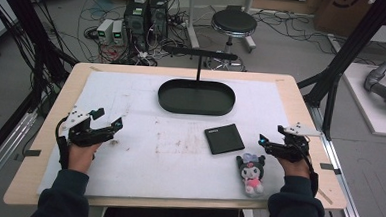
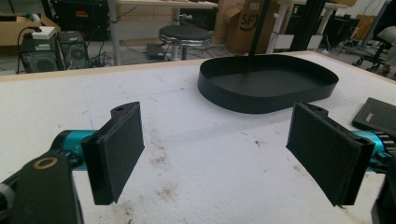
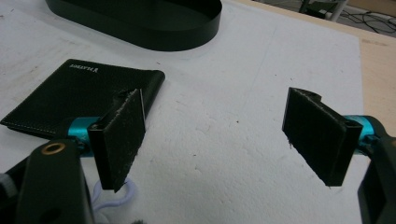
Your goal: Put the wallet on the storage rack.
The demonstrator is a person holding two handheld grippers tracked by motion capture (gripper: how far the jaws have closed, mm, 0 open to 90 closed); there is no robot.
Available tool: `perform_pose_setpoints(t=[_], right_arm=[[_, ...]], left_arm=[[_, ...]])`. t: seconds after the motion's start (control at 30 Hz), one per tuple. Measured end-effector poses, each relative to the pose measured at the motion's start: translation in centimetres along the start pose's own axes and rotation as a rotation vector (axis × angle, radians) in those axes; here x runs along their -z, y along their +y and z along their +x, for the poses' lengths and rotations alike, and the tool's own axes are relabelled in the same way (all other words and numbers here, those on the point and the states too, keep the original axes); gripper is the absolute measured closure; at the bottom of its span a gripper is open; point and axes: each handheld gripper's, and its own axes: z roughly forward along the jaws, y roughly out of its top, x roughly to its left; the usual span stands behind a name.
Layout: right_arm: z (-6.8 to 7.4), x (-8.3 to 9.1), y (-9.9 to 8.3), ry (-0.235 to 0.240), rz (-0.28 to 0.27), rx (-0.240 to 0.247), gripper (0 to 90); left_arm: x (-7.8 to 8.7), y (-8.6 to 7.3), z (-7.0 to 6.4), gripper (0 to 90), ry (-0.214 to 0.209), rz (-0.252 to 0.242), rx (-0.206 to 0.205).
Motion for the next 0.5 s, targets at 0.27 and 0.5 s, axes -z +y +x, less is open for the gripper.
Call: perform_pose_setpoints(t=[0.27, 0.5], right_arm=[[-0.22, -0.07, -0.13, 0.013, -0.001, -0.004, 21.7], [0.28, -0.14, -0.01, 0.040, 0.001, 0.007, 21.8]], left_arm=[[-0.07, -0.10, -0.08, 18.3, 0.009, 0.004, 0.005], [-0.13, -0.14, -0.18, 18.5, 0.000, 0.008, 0.006]])
